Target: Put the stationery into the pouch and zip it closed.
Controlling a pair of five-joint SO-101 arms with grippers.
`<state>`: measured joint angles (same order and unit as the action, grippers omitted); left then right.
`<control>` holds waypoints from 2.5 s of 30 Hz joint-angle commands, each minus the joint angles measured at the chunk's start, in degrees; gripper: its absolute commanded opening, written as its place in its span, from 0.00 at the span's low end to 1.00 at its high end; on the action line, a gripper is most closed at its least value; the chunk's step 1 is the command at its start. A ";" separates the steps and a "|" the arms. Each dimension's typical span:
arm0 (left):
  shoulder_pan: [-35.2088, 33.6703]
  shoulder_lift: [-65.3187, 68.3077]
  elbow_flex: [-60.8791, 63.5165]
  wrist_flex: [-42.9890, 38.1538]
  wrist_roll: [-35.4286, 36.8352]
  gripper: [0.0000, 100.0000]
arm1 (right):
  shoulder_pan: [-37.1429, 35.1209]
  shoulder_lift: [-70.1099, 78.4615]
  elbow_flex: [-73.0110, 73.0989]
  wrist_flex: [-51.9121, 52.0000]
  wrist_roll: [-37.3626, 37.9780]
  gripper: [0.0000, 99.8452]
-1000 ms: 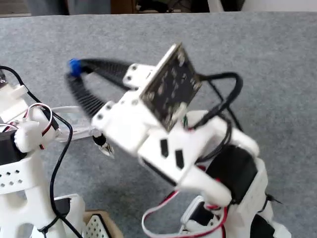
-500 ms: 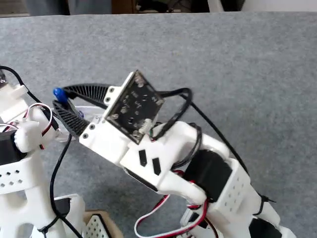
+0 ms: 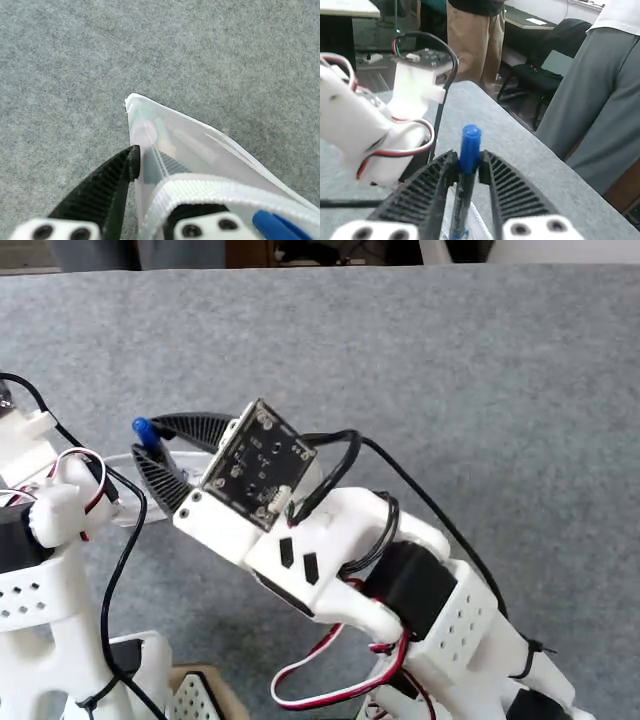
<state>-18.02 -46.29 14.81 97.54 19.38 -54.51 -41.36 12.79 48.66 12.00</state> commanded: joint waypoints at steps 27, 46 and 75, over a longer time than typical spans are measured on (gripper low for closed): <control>0.40 -0.62 -1.27 -1.32 -3.87 0.03 | 20.31 -1.27 -4.09 34.55 15.82 0.44; 6.20 -0.62 -2.59 -0.97 -5.54 0.03 | 7.74 4.70 -1.01 34.46 22.15 0.44; 6.37 -0.62 -1.71 -1.32 -5.54 0.03 | 8.00 10.95 -1.01 26.55 21.89 0.01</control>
<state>-12.57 -46.29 14.02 97.63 14.11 -45.98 -30.20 13.41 75.47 33.89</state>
